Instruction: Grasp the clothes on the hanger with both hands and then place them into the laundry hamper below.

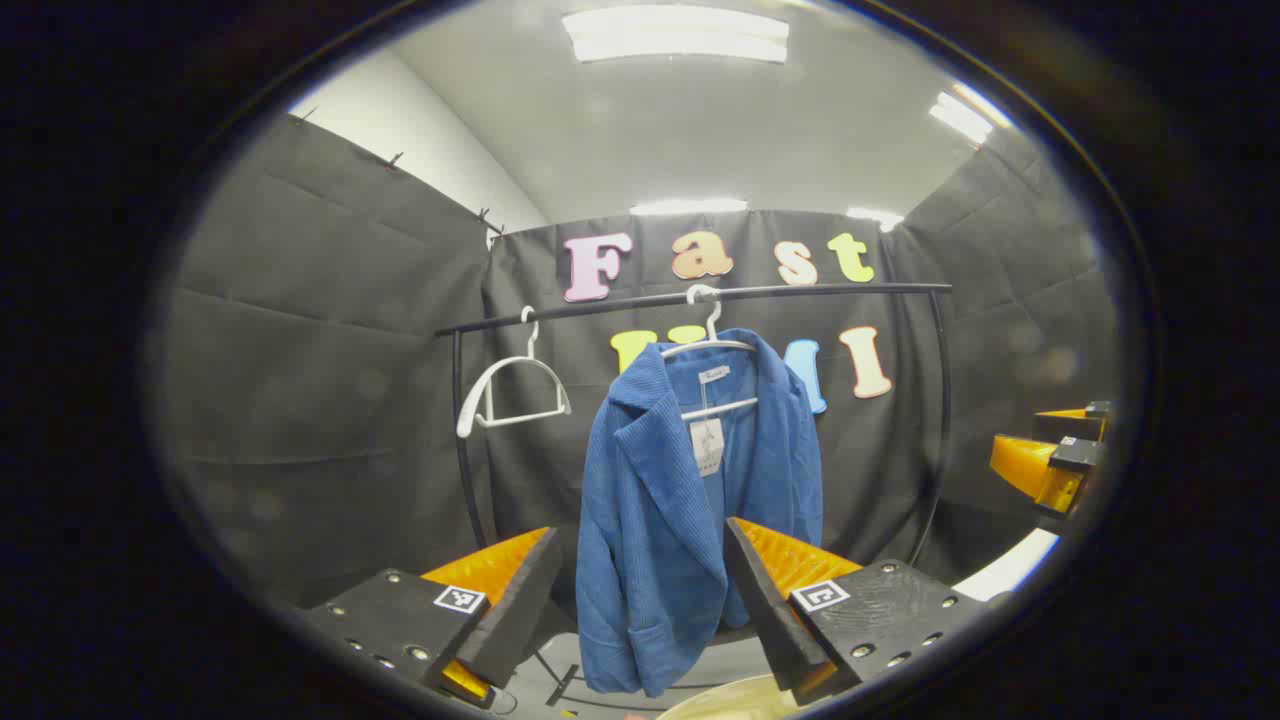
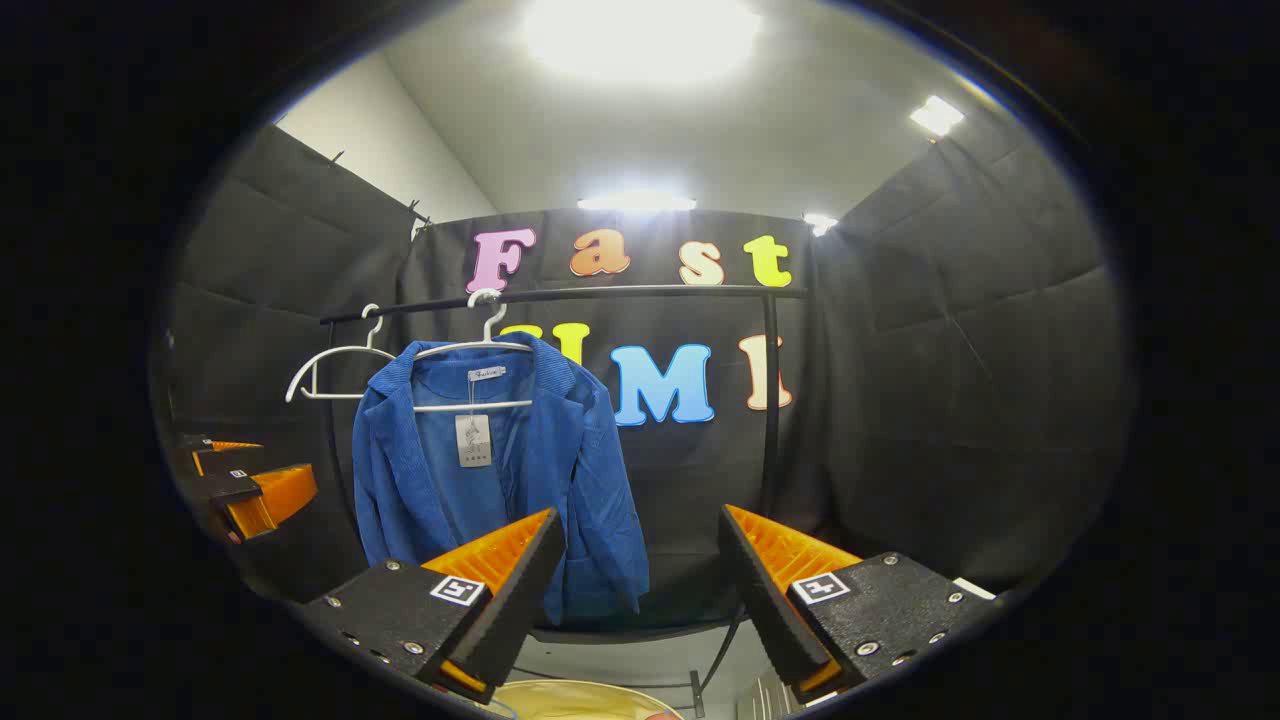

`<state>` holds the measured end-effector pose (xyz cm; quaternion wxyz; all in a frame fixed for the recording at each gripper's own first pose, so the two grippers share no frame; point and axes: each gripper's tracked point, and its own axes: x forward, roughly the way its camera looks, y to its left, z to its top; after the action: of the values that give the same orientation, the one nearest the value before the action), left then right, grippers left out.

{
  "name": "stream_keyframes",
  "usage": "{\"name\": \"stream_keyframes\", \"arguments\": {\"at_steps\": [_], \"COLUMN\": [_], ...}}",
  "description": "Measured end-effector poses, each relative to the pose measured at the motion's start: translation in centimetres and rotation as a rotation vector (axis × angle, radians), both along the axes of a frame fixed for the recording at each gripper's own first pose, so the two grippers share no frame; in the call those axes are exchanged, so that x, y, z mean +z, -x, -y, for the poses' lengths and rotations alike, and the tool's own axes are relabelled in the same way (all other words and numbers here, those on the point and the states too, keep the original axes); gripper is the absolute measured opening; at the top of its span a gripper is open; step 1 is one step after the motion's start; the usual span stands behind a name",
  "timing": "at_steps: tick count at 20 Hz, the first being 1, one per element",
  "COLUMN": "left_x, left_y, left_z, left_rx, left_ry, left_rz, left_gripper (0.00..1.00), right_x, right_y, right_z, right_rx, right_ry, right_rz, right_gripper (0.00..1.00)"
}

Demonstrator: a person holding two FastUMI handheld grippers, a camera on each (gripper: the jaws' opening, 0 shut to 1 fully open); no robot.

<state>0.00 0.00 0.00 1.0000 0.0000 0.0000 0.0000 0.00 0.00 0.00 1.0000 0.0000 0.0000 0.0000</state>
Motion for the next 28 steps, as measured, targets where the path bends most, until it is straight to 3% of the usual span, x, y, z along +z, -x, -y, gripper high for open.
{"name": "stream_keyframes", "arguments": {"at_steps": [19,28], "left_x": [-0.2,3.3], "left_y": [1.4,-3.3], "left_z": [-1.1,2.9], "left_rx": [-0.019,0.038], "left_ry": [0.018,-0.037], "left_rz": [0.017,0.074], "left_gripper": [0.94,0.94], "right_x": [0.2,3.2], "right_y": [2.4,-5.1], "right_z": [-1.9,-3.5], "right_rx": [-0.001,0.174], "right_ry": [0.030,0.018], "right_rz": [0.015,0.056], "right_gripper": [0.95,0.95]}}
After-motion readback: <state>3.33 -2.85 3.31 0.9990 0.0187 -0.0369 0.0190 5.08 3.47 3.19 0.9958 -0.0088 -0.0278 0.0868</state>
